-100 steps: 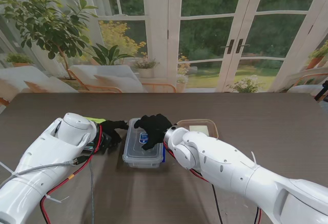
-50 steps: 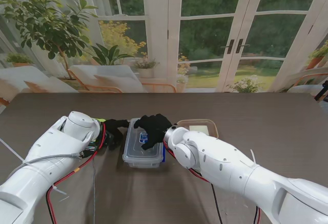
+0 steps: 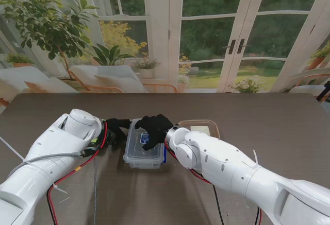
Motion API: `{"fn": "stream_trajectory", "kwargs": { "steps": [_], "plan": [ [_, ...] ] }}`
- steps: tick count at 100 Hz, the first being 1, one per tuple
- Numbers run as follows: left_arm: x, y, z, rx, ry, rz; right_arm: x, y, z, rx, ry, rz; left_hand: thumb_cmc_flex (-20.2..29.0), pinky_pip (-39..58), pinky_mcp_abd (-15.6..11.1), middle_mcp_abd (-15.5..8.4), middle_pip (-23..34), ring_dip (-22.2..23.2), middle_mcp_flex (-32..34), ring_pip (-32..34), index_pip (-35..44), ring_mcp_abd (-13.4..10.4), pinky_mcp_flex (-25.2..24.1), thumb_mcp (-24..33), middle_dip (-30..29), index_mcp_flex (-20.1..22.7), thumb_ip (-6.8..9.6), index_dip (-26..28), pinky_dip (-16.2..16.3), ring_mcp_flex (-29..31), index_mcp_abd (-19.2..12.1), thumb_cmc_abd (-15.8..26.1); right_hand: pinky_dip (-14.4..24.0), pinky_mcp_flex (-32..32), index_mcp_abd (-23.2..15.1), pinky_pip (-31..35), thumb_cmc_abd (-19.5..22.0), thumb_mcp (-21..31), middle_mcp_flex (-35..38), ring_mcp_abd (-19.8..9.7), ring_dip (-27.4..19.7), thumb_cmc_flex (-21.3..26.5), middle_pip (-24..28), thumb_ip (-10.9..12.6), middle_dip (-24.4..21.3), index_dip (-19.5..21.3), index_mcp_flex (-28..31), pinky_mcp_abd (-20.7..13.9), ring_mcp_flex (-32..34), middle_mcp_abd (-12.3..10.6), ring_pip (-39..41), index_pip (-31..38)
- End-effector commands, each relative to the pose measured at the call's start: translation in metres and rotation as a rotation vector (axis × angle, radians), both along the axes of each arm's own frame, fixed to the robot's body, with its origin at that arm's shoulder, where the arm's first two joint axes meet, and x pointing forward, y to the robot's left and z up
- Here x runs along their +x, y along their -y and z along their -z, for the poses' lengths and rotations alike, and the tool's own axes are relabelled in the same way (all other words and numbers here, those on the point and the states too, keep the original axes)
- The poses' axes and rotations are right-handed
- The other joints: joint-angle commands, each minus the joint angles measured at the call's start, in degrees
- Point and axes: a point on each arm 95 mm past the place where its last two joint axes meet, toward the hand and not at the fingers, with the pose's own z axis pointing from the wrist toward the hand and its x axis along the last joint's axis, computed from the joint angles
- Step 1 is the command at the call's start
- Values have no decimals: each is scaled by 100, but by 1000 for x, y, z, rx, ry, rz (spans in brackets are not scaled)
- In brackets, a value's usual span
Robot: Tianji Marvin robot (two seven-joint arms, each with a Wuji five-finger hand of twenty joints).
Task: Pair container bodies with their lids
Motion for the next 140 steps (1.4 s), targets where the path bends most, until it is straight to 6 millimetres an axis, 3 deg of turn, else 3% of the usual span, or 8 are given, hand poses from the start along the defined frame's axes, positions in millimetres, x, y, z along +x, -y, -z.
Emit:
{"fn": "stream_trajectory", "kwargs": {
  "steps": [1,46,70,84,92,102,116,140],
  "plan": [
    [-2,3,-2,-10,-10,15,-7,5,17,-33,-45,4,164,78,113,184,52,-11,-39,282,353,257,-26,-60,71,560,21,183,-69,115,226,-43,-147,-1339,-37,30,4,-78,-50,161,-22,-64,-27,-45,38,77,5,43,136,-68,57,-11],
    [-10,-7,-7,-3,-27,-7,-9,2,17,-31,-62,2,126,-403,-55,381,-563,181,-626,-130,955,475,-730,-73,-262,1069,3,788,430,-634,665,15,-147,-1339,-31,27,13,-95,-72,158,-23,-60,-25,-42,37,71,-35,40,130,-74,55,-12],
    [-12,-10,-12,-30,-37,-31,-11,-1,18,-27,-72,0,102,-1084,-319,344,-2497,-458,-1301,-2090,979,687,-1727,-88,-2145,1081,-11,890,855,-1983,714,52,-146,-1339,-22,24,25,-95,-92,159,-24,-51,-28,-39,36,68,-48,38,127,-60,51,-11],
    [-13,-11,-14,-50,-37,-51,-11,-2,18,-25,-73,-2,123,-1942,-335,197,-3740,-1562,-1342,-3870,982,569,-2557,-90,-3776,1096,-19,930,50,-2448,787,55,-147,-1343,-20,20,23,-99,-98,158,-24,-52,-27,-38,36,66,-55,37,129,-62,51,-8],
    [-15,-10,-15,-81,-32,-83,-11,-3,19,-24,-73,-3,146,-2478,-291,176,-3912,-2191,-1240,-4744,958,480,-2884,-92,-4207,1053,-27,930,-825,-2520,838,40,-147,-1344,-20,18,19,-97,-97,165,-24,-44,-25,-37,36,66,-55,35,129,-60,50,-5],
    [-17,-8,-18,-136,-35,-124,-11,-4,19,-24,-75,-6,149,-2945,-288,127,-3996,-2551,-1207,-5237,908,372,-2976,-98,-4515,937,-37,918,-1331,-2487,826,52,-147,-1342,-16,17,25,-102,-96,164,-24,-44,-22,-37,36,65,-59,30,128,-60,51,-5],
    [-22,-5,-20,-188,-45,-157,-12,-6,19,-25,-78,-9,157,-3083,-307,163,-3989,-2587,-1215,-5350,877,429,-3090,-103,-4615,846,-43,912,-1448,-2474,891,31,-145,-1340,-21,17,33,-103,-98,160,-23,-46,-21,-36,35,63,-61,27,134,-64,54,-4],
    [-22,-5,-19,-105,-27,-103,-12,-7,18,-26,-73,-12,115,-1769,137,451,-3313,-1349,-313,-3608,592,946,-2233,-85,-3284,348,-21,691,-752,-1568,1122,-12,-143,-1337,-21,17,34,-109,-98,172,-24,-40,-22,-34,33,59,-61,29,143,-53,54,-4]
  ]
}}
